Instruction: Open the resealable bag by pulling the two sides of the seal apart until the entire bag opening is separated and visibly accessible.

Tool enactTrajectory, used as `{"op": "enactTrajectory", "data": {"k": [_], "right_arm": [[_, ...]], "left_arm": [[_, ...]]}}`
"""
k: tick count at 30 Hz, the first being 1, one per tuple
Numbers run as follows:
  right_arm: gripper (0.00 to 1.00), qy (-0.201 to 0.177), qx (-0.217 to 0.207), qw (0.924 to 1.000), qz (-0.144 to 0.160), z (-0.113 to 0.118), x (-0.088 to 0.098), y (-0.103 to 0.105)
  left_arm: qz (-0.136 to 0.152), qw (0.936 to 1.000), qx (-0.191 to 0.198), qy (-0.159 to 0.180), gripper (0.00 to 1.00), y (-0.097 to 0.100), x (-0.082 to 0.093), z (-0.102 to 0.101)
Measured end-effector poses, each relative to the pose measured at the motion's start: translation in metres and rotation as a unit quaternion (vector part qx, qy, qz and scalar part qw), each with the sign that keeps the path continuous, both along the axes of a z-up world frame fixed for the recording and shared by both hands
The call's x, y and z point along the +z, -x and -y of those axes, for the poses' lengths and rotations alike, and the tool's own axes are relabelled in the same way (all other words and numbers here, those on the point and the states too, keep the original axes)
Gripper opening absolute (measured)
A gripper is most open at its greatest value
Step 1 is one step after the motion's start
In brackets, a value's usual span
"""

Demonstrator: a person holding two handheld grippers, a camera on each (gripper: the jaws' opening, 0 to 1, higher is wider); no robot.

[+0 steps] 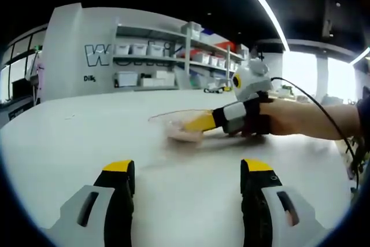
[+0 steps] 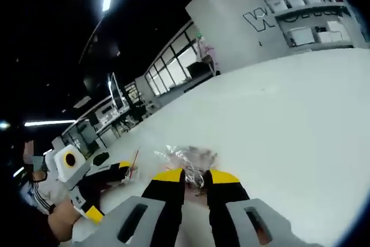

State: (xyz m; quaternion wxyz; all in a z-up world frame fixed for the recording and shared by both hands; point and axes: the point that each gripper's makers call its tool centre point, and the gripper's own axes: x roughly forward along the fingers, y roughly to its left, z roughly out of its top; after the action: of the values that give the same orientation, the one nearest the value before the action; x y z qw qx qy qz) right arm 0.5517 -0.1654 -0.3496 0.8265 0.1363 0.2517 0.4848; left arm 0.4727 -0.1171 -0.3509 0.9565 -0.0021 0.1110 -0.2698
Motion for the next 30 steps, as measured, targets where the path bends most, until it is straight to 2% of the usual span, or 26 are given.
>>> {"op": "enactTrajectory", "data": {"k": [21, 30], "right_arm": [[0.11, -0.044, -0.008, 0.9949, -0.09, 0.003, 0.001, 0.021], [0.11, -0.052, -0.011, 0.9926, -0.109, 0.005, 0.001, 0.027]], "left_arm": [[0.009, 0.9999, -0.003, -0.002, 0.73, 0.0, 0.002, 0.001], [0.013, 0.9999, -0.005, 0.001, 0.72, 0.0, 0.004, 0.002]]}}
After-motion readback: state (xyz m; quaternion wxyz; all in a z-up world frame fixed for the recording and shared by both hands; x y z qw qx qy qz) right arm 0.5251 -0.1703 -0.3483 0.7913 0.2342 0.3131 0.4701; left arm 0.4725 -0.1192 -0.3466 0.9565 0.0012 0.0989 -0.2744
